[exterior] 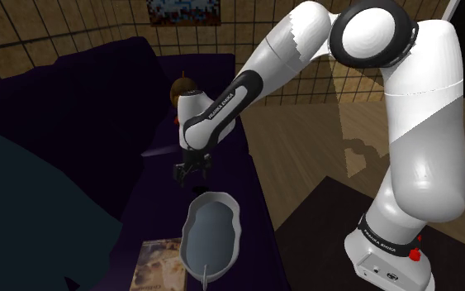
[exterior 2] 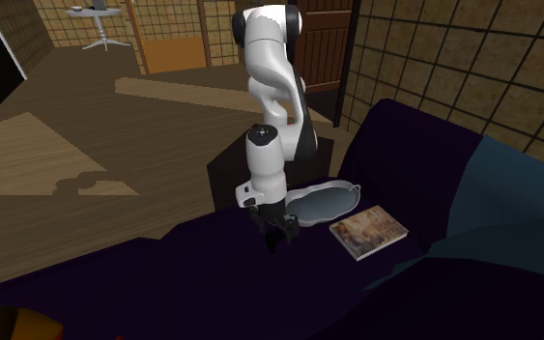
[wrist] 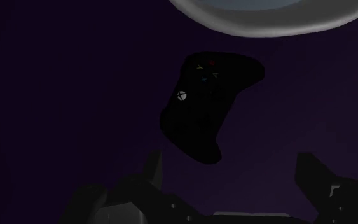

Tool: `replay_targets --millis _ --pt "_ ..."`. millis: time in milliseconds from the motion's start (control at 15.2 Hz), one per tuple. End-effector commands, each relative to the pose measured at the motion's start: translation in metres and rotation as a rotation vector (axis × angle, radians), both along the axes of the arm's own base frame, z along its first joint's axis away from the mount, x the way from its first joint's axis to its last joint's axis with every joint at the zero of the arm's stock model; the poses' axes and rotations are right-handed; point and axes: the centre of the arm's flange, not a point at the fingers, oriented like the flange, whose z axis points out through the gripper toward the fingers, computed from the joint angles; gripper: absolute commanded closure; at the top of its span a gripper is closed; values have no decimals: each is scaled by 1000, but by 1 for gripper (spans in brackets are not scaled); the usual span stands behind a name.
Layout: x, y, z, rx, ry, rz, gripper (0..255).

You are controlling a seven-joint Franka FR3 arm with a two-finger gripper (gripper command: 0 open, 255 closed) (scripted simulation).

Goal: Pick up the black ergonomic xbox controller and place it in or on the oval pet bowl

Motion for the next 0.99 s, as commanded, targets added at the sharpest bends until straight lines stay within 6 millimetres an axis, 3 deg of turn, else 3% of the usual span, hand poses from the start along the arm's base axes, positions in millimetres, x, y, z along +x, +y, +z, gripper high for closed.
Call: replay_targets --millis 0,132,660,726,924 --pt "0 0 -13 0 -1 0 0" --pt "0 1 -21 0 -1 0 0" --pt "0 1 -21 0 0 0 0" --pt "0 1 -21 0 0 0 255" --pt "1 1 -22 0 0 0 255"
